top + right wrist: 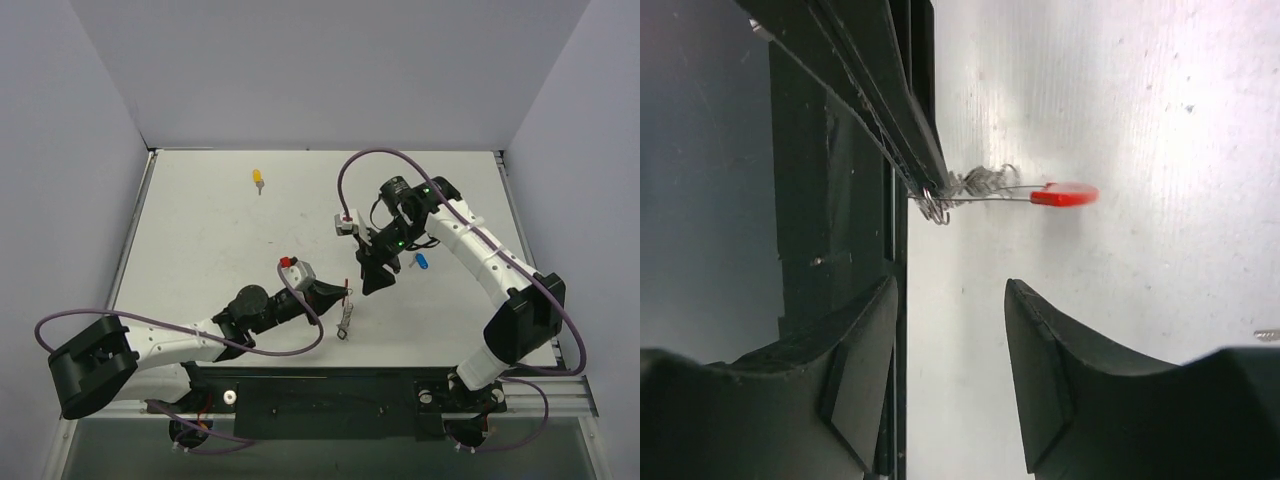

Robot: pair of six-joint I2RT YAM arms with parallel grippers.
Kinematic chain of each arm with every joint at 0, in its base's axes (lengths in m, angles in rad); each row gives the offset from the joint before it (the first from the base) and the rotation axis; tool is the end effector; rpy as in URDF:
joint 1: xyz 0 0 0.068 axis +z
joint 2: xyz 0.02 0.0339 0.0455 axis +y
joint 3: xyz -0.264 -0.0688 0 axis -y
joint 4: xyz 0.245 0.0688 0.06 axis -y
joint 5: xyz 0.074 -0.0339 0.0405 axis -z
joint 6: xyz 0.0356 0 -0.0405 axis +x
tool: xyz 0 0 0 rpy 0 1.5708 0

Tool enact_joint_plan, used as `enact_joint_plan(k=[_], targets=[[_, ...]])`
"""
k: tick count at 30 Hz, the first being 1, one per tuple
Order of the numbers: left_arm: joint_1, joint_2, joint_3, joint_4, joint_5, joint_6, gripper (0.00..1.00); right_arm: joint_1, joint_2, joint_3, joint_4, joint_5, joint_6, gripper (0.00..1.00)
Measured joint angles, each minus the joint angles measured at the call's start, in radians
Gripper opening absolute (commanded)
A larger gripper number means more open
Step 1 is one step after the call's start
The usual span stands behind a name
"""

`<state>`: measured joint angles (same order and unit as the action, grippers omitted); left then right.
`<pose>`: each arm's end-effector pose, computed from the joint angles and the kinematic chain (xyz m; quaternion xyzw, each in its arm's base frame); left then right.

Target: Put the keys on the keyring

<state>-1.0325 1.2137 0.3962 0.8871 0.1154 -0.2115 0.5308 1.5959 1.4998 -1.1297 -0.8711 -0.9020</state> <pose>0.1237 -0.2152 0.2308 0.3104 0.6075 -0.4573 0.5704 0.2527 0.1799 0.3224 -0.6411 0.6261 0.3798 0.2296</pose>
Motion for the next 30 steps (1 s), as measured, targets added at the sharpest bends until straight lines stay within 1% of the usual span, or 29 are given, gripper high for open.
enact_joint_plan(k=[4, 9, 15, 20, 26, 30], targets=[[0.000, -0.015, -0.041, 0.087, -0.032, -0.080, 0.00, -0.035, -0.035, -0.052, 0.026, -0.080, -0.048, 0.43], [0.001, -0.018, -0.057, 0.172, -0.052, -0.150, 0.00, -0.039, -0.061, -0.121, 0.026, -0.176, -0.148, 0.43], [0.001, 0.029, -0.059, 0.294, -0.056, -0.211, 0.00, -0.040, -0.061, -0.138, 0.027, -0.233, -0.205, 0.43], [0.001, 0.061, -0.059, 0.324, -0.053, -0.235, 0.00, -0.042, -0.061, -0.138, 0.027, -0.260, -0.219, 0.41], [0.001, 0.074, -0.059, 0.344, -0.043, -0.252, 0.00, -0.048, -0.061, -0.138, 0.027, -0.272, -0.223, 0.33], [0.001, 0.083, -0.059, 0.348, -0.035, -0.257, 0.00, -0.052, -0.061, -0.138, 0.028, -0.279, -0.222, 0.30]])
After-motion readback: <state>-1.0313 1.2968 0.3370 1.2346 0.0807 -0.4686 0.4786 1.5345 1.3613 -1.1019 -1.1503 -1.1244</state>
